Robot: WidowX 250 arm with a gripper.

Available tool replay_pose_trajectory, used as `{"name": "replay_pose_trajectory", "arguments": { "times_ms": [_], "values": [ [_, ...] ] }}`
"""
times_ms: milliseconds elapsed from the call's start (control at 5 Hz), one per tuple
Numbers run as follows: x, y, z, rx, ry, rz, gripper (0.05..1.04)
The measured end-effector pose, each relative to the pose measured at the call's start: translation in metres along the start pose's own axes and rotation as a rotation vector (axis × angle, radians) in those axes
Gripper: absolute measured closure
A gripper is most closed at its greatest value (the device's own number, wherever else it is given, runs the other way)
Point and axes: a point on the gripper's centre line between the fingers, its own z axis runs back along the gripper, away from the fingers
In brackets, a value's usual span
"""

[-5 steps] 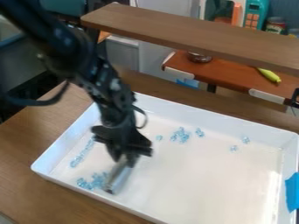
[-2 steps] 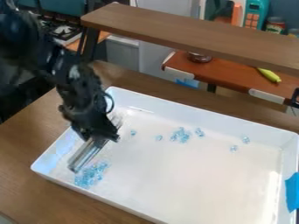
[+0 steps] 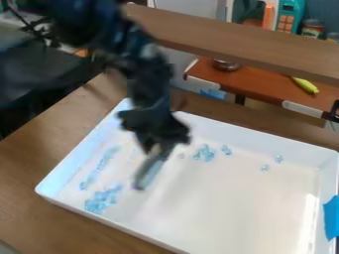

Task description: Sweep into pile

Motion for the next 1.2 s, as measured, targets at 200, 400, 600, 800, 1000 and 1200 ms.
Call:
{"name": "replay_pose_trajectory", "arguments": {
  "times_ms": [200,400,600,800,1000,1200],
  "values": [
    [0.012,-0.053,-0.011,-0.022,0.052,0.02,0.749],
    [0.023,-0.097,-0.022,-0.027,0.072,0.044,0.749],
    [0.027,-0.125,-0.033,-0.038,0.105,0.033,0.749],
    [0.03,-0.134,-0.039,-0.045,0.109,0.037,0.749],
    [0.027,-0.149,-0.048,-0.039,0.098,0.008,0.749],
    [0.033,-0.155,-0.062,-0.031,0.095,0.021,0.749]
  ]
}}
